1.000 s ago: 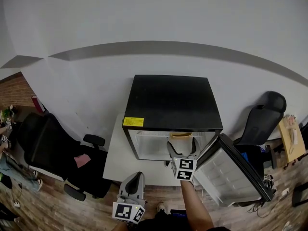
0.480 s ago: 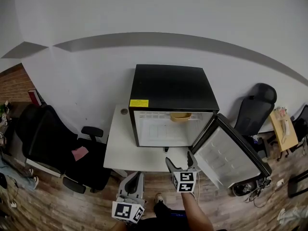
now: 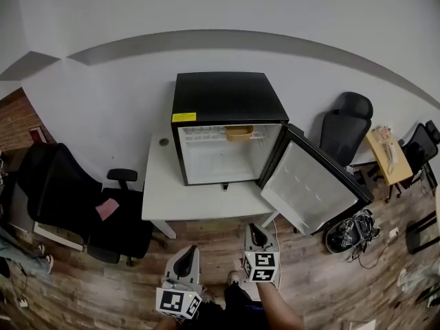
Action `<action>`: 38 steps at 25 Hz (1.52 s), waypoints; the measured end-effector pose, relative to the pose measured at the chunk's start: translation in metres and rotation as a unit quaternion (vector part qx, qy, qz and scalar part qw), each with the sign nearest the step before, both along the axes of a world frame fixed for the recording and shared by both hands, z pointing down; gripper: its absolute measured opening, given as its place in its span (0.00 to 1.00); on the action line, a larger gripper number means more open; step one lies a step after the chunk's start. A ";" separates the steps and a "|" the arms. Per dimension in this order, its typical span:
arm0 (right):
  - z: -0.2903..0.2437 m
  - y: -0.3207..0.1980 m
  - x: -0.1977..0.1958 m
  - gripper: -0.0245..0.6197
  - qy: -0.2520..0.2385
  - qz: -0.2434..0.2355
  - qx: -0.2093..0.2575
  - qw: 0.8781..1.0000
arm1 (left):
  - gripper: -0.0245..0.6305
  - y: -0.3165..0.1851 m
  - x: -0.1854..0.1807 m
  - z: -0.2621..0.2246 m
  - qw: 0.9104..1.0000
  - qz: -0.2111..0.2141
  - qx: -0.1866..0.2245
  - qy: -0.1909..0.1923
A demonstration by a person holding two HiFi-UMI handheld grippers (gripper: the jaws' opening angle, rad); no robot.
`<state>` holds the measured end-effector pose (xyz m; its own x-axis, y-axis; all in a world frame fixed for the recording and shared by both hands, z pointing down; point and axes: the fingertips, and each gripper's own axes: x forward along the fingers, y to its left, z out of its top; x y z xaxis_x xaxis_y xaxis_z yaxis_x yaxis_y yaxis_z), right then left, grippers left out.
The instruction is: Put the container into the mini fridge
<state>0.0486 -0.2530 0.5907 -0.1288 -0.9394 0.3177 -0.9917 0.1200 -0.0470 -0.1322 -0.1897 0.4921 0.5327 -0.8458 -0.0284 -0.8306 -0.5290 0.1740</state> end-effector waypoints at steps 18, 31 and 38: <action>-0.114 0.159 0.034 0.06 -0.058 -0.074 0.095 0.991 | 0.05 0.073 0.063 -0.015 0.999 -0.029 0.015 -0.009; -0.111 0.167 0.045 0.06 -0.061 -0.094 0.097 0.989 | 0.05 0.084 0.078 -0.018 0.999 -0.044 0.019 -0.017; -0.109 0.165 0.040 0.06 -0.063 -0.096 0.098 0.989 | 0.05 0.083 0.074 -0.019 0.999 -0.046 0.020 -0.019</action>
<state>0.0886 -0.0882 0.4813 -0.3382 -0.9355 0.1025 -0.9374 0.3251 -0.1251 -0.0580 -0.1071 0.4732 0.4534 -0.8902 -0.0441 -0.8821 -0.4553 0.1209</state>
